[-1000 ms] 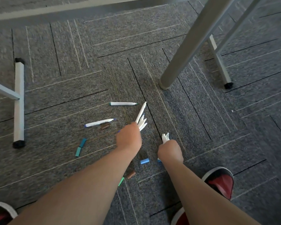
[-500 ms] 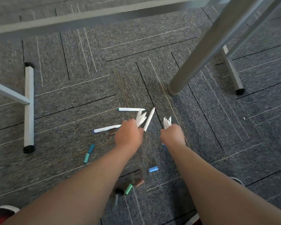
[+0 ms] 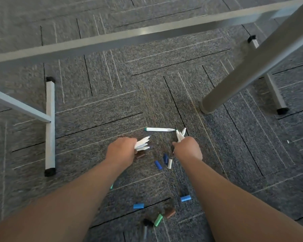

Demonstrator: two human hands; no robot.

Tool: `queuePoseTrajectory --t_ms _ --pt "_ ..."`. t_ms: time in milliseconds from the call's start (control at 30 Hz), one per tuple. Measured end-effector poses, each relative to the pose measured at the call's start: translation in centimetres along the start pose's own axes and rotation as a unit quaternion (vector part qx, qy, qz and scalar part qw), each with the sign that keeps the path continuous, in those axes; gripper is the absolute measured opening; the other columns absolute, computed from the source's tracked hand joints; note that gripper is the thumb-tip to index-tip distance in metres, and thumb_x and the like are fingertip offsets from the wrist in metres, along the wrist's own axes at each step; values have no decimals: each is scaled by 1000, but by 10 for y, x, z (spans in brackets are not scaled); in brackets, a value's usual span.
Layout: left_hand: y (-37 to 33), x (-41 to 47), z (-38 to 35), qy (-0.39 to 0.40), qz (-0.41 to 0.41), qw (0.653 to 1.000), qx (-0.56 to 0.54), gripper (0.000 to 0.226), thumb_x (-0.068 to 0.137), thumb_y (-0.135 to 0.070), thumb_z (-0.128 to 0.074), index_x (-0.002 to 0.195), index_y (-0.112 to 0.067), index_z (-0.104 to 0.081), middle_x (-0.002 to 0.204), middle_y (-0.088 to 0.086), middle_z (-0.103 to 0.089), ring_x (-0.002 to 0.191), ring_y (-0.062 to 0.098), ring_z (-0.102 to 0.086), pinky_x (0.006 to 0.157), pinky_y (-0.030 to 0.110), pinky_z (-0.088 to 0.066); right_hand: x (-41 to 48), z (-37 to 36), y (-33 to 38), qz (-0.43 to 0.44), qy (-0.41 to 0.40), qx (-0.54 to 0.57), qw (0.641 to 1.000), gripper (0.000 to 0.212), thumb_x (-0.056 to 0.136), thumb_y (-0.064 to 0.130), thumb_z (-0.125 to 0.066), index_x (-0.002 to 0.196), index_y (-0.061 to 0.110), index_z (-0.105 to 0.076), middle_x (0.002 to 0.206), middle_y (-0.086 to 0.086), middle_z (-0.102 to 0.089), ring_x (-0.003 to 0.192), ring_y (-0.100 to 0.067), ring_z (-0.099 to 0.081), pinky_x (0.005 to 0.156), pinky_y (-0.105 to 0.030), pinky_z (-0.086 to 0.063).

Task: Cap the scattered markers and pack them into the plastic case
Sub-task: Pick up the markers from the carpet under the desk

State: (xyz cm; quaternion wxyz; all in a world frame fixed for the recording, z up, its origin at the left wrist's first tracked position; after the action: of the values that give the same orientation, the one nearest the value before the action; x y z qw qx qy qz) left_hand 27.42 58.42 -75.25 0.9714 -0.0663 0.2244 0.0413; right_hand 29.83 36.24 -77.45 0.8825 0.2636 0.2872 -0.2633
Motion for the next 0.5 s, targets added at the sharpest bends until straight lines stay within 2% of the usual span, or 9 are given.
queuePoseTrajectory --t_ms 167,267,367,433,500 --pt "-10 5 -6 15 -29 999 22 14 92 -12 -60 85 -20 -52 83 -5 -44 74 14 -45 52 26 -25 5 -3 -2 -26 -23 -19 999 26 93 35 -65 97 10 -62 86 -6 -69 81 -26 -69 64 -34 -51" --pt "-16 8 -7 16 -26 999 11 10 92 -7 -57 96 -15 -52 80 -4 -39 72 14 -41 55 26 -26 9 -4 0 -27 -27 -25 999 17 97 25 -58 94 8 -56 84 -5 -65 77 -26 -65 63 -33 -49" --pt "-20 14 2 -17 -14 999 -25 11 95 -9 -54 105 -13 -51 77 -5 -44 63 8 -43 47 22 -24 9 -5 5 -15 -26 -16 999 14 98 23 -53 92 11 -51 77 -3 -59 73 -24 -61 63 -33 -47" --pt "-28 17 12 -33 -17 998 -51 9 97 -13 -53 104 -13 -48 74 -5 -47 58 7 -45 45 22 -25 9 -6 9 2 -24 10 1000 18 98 27 -54 96 10 -53 74 -2 -58 67 -22 -60 59 -32 -48" --pt "-36 23 22 -50 -19 996 -68 9 96 -15 -54 98 -15 -45 73 -6 -47 56 7 -43 44 22 -24 9 -8 11 12 -22 39 999 21 97 27 -56 102 7 -57 71 -1 -55 55 -17 -51 50 -28 -41"
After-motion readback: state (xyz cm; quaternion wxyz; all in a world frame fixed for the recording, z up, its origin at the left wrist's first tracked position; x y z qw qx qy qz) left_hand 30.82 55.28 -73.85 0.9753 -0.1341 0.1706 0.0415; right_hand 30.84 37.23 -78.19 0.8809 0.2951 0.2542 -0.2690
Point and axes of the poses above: each hand's wrist, its own x-axis towards the middle knuckle, its own z-axis out of the back of the hand, y = z × x, the point moved 6 cm from there along x, towards the middle knuckle
